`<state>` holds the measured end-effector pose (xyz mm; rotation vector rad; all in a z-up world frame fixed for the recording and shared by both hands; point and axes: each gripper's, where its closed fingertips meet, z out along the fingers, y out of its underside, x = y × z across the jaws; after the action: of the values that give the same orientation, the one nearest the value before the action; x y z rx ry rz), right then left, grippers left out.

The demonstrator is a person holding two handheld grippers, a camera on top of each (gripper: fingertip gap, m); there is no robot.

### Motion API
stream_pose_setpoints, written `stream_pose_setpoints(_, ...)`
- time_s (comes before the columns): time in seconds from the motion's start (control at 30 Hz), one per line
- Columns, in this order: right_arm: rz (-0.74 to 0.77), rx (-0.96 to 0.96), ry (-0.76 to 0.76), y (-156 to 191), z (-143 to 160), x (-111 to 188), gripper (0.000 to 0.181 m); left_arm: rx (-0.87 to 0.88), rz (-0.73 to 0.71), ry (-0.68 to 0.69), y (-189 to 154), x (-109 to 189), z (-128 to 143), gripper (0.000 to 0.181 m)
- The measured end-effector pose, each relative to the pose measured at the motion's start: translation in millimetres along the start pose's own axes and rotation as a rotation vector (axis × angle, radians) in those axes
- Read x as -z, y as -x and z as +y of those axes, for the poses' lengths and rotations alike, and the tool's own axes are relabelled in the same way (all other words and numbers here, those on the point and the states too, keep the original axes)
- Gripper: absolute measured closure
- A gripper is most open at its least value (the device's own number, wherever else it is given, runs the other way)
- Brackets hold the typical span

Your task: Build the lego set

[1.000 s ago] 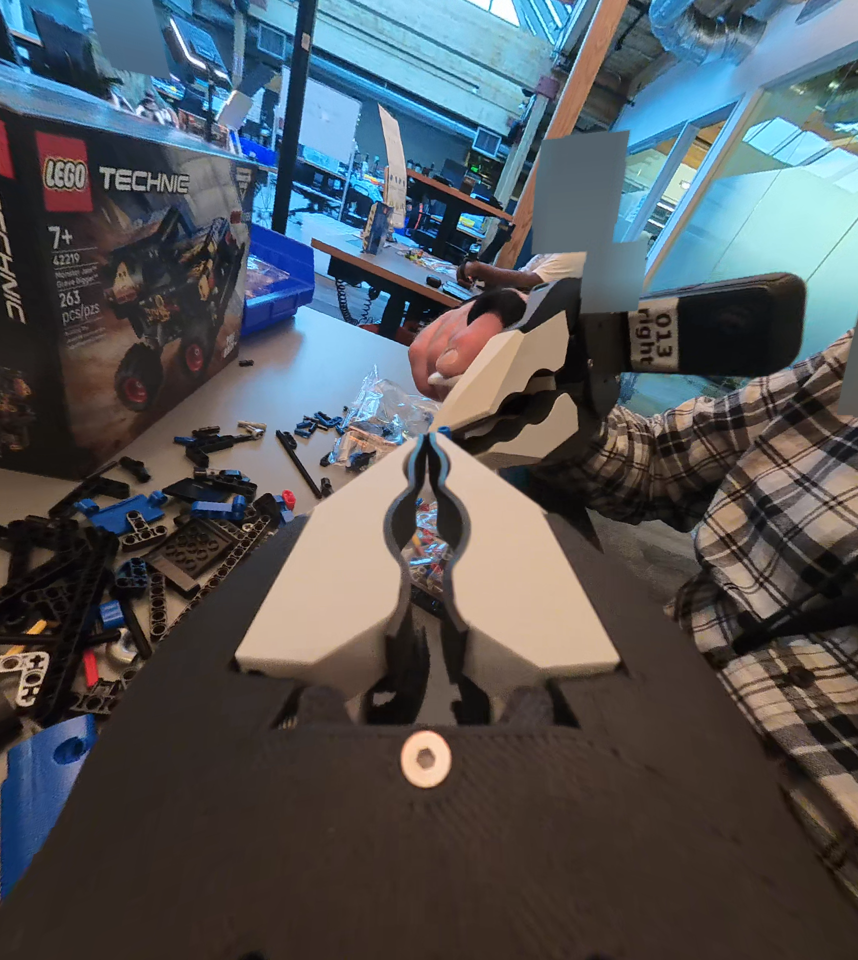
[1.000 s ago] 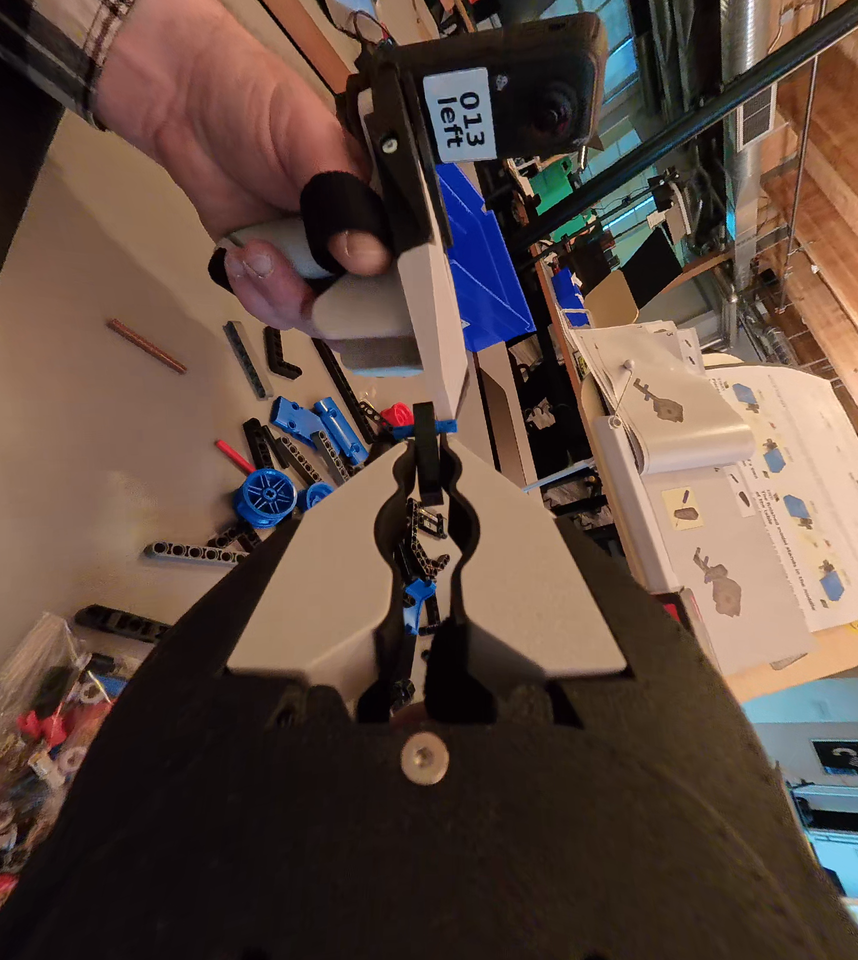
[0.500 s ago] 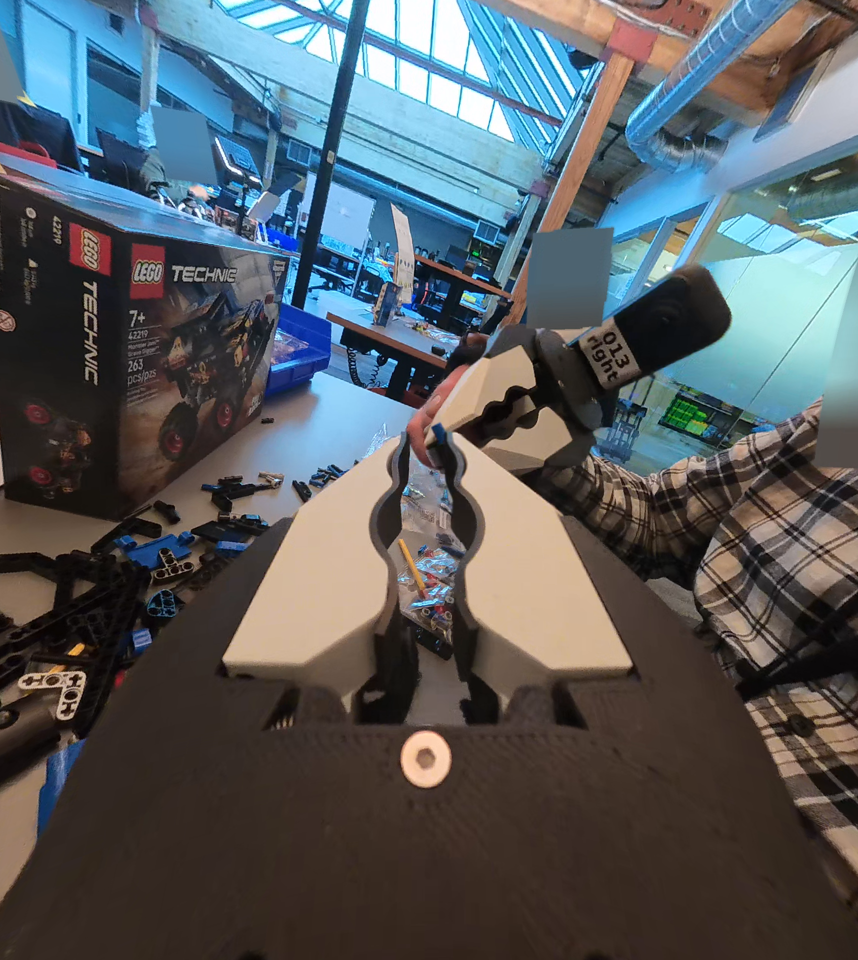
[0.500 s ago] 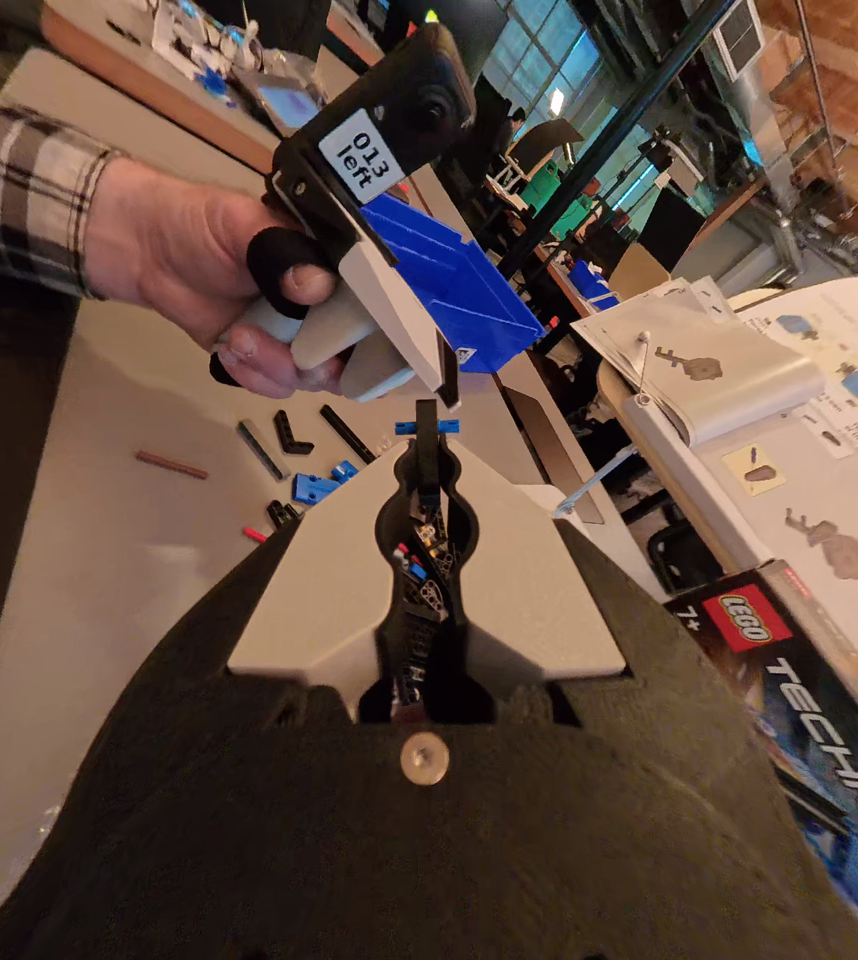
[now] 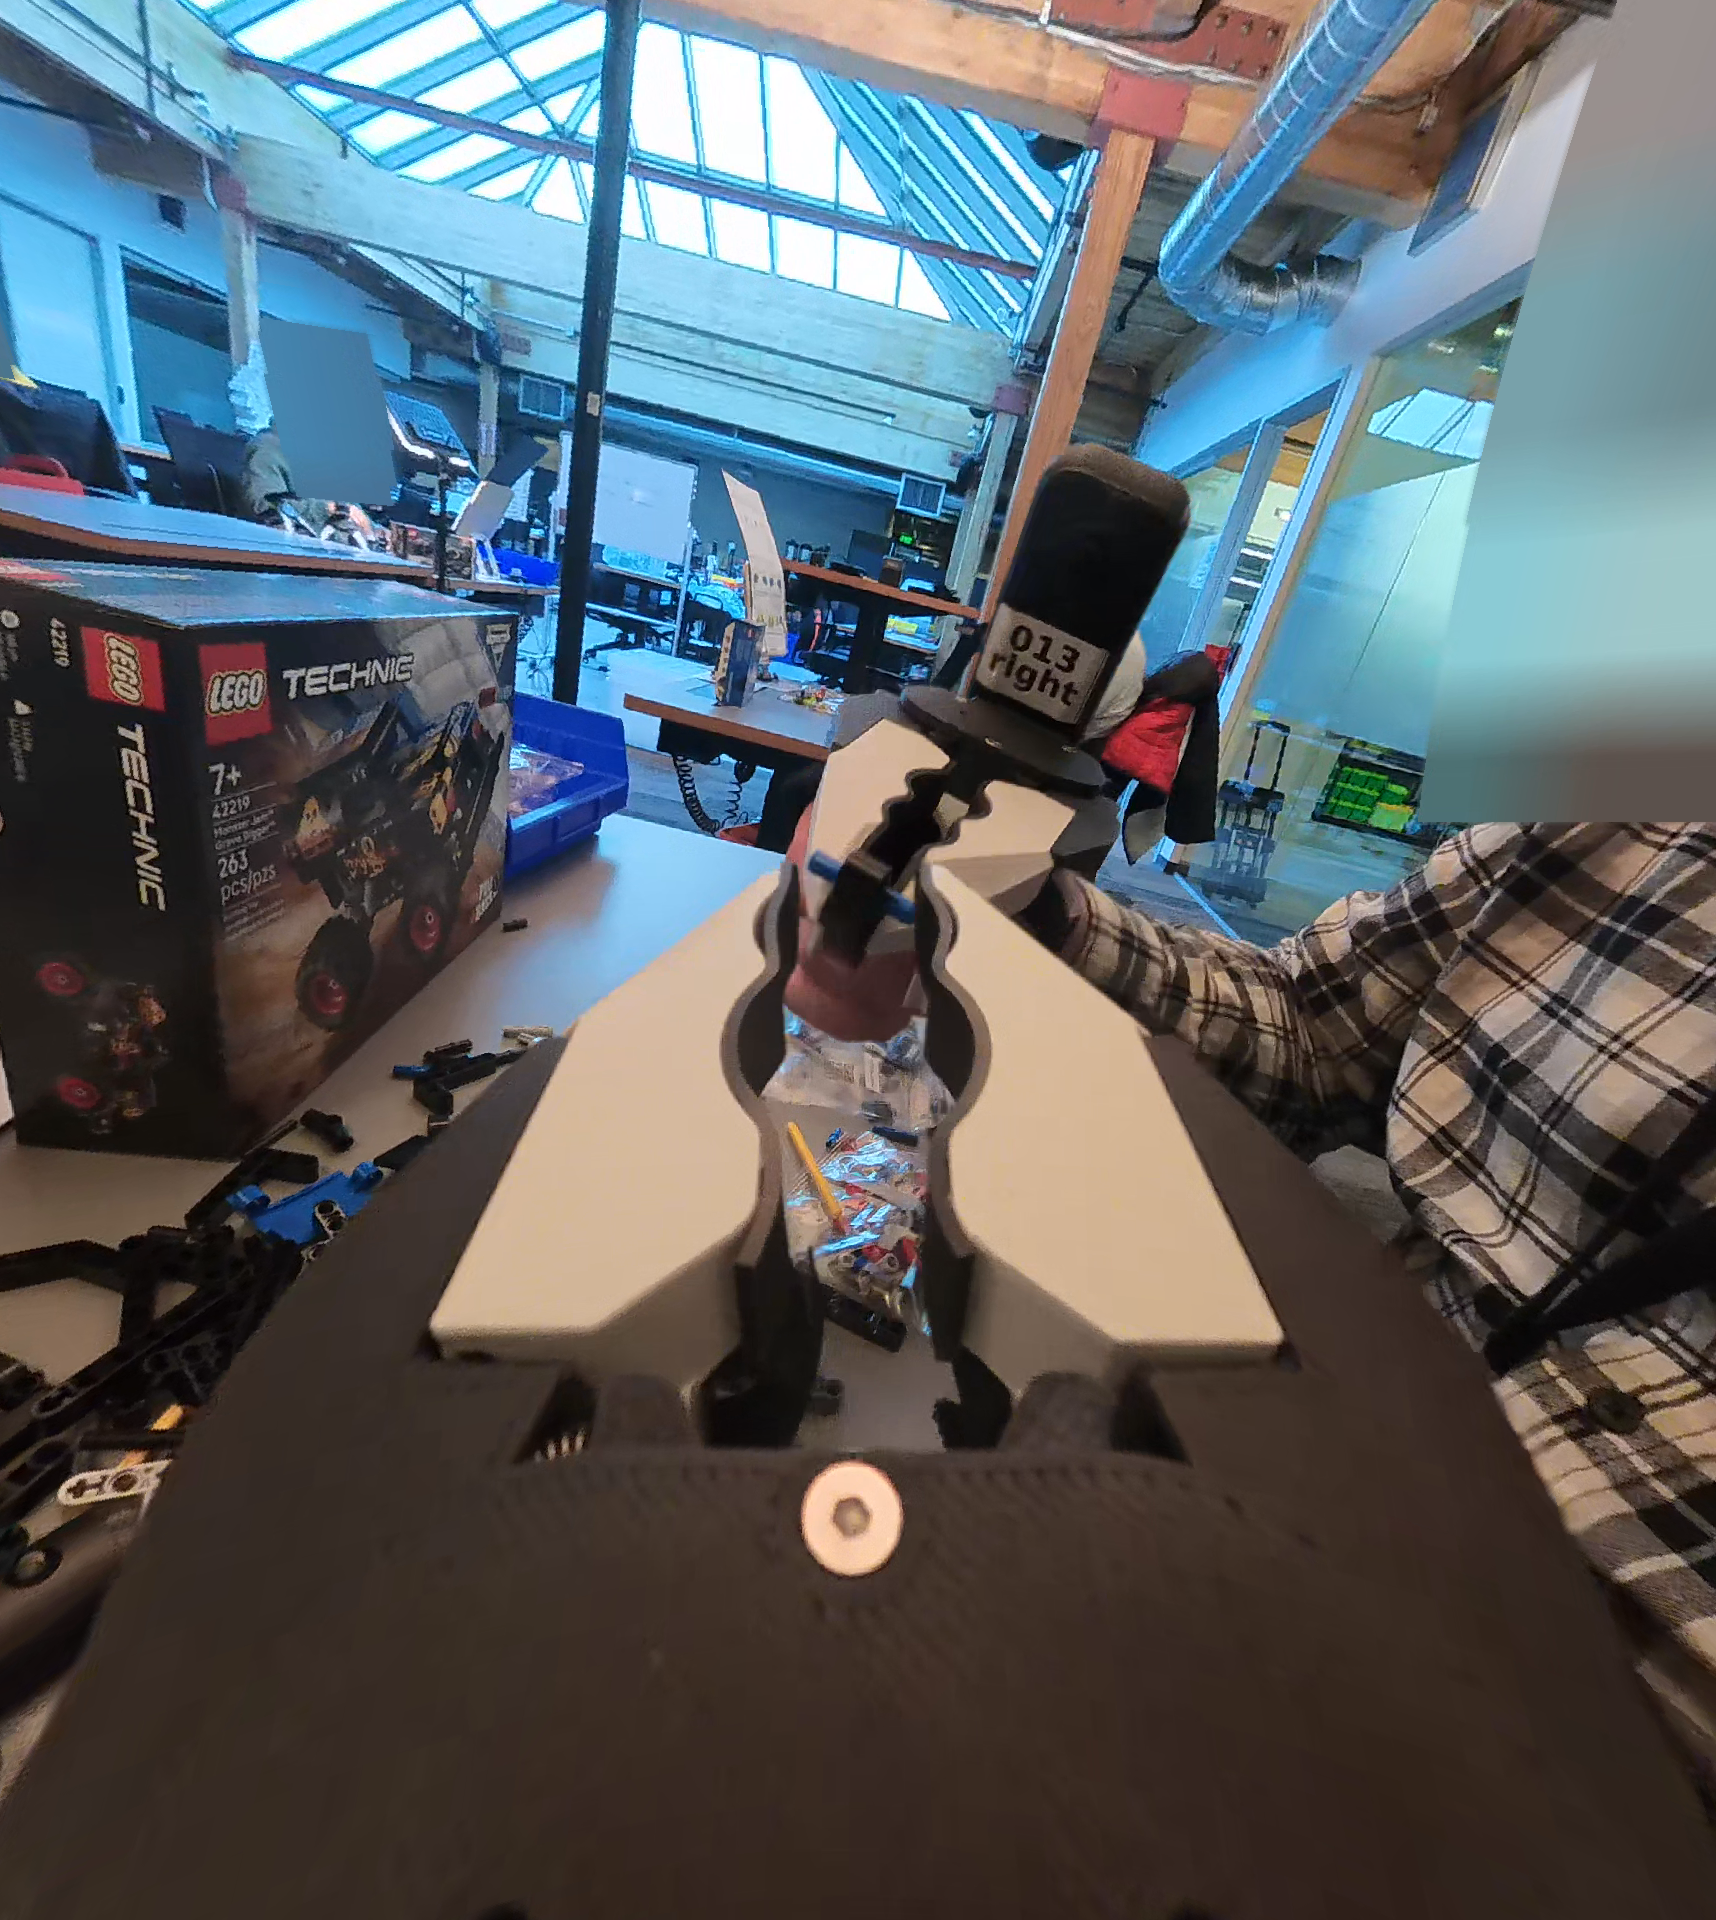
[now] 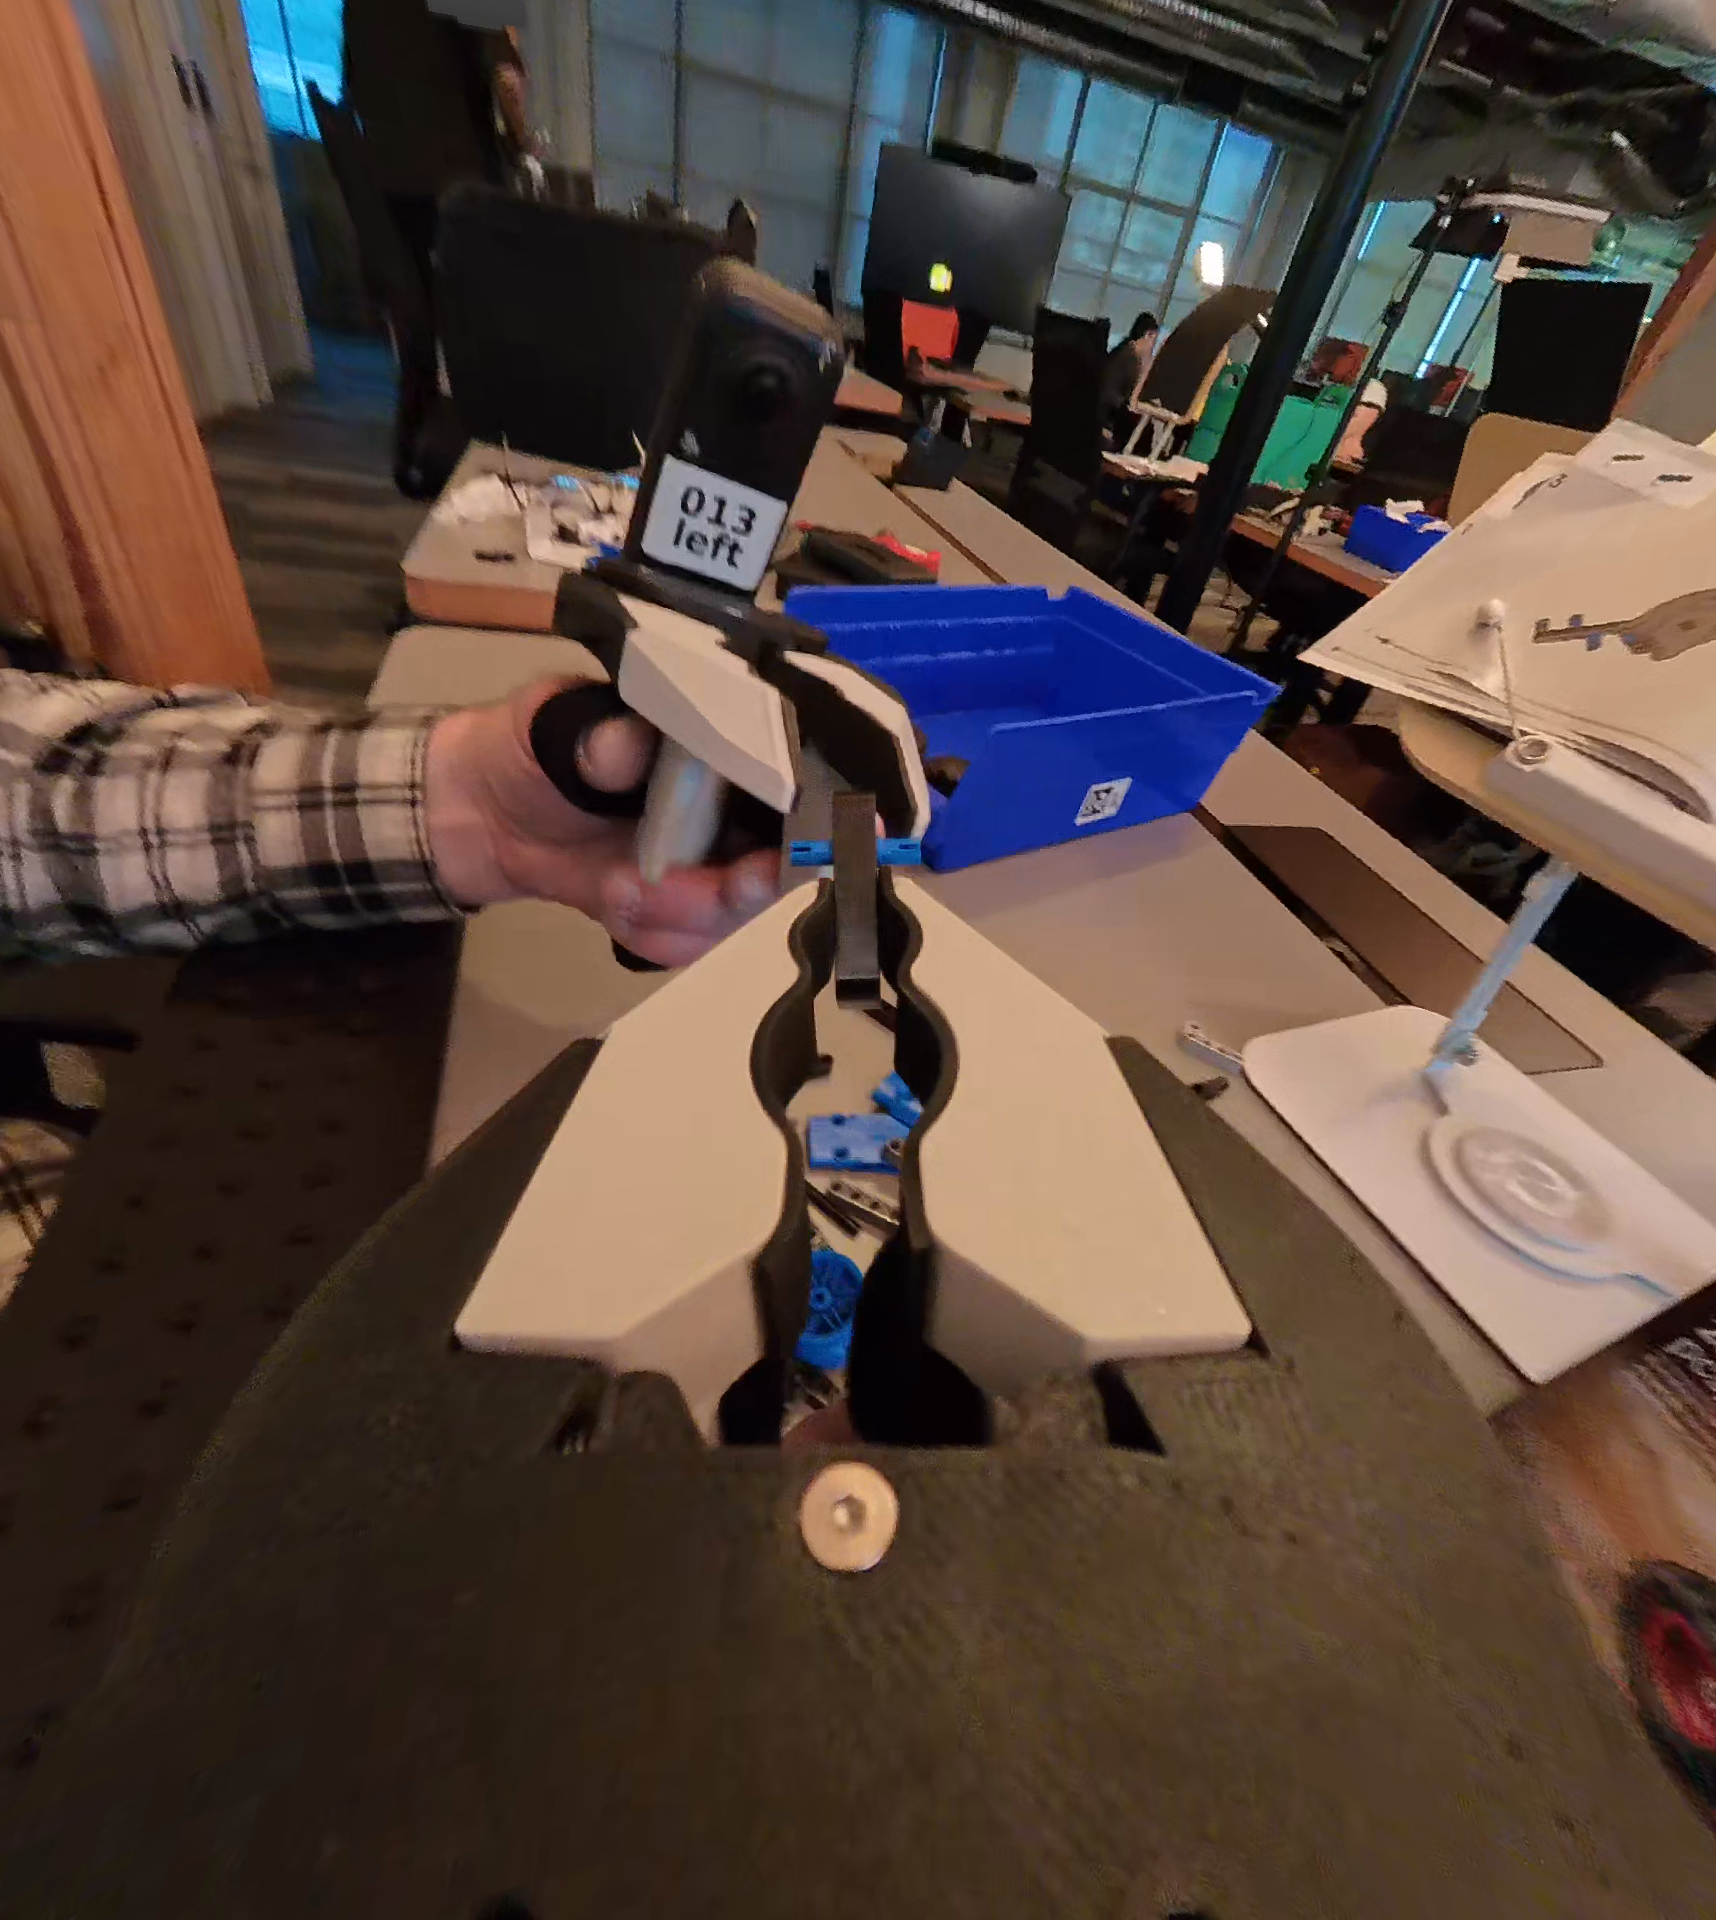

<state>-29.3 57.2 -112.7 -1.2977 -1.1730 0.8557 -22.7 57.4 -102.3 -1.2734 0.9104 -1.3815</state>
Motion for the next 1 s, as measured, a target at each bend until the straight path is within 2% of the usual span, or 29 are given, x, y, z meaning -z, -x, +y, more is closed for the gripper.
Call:
stream_pose_setpoints(0.13,-0.021,-0.042,-0.012,5.4,1.4,-6.7,0.176,-0.042,-0.016,0.0,-0.3,-2.3,1.6,0.168)
stream_pose_setpoints(0.37,0.004,-0.125,-0.036,-4.9,8.4,-4.8,0.174,-0.082,-0.097,0.005,10.5,-2.5,1.1,0.168)
stream_pose_setpoints(0.47,0.011,-0.153,-0.041,-8.1,12.9,-3.4,0.174,-0.08,-0.111,-0.013,13.5,1.8,-4.0,0.167)
stream_pose_setpoints(0.6,0.014,-0.171,-0.045,-9.8,16.6,-4.5,0.17,-0.093,-0.13,0.031,16.4,-0.7,3.6,0.168)
stream_pose_setpoints(0.7,0.005,-0.173,-0.042,-9.6,19.6,-4.5,0.175,-0.085,-0.132,0.048,17.4,-3.1,7.1,0.168)
stream_pose_setpoints(1.0,-0.05,-0.283,-0.094,-9.3,20.4,-4.9,0.175,-0.058,-0.152,0.02,22.3,3.3,3.1,0.17)
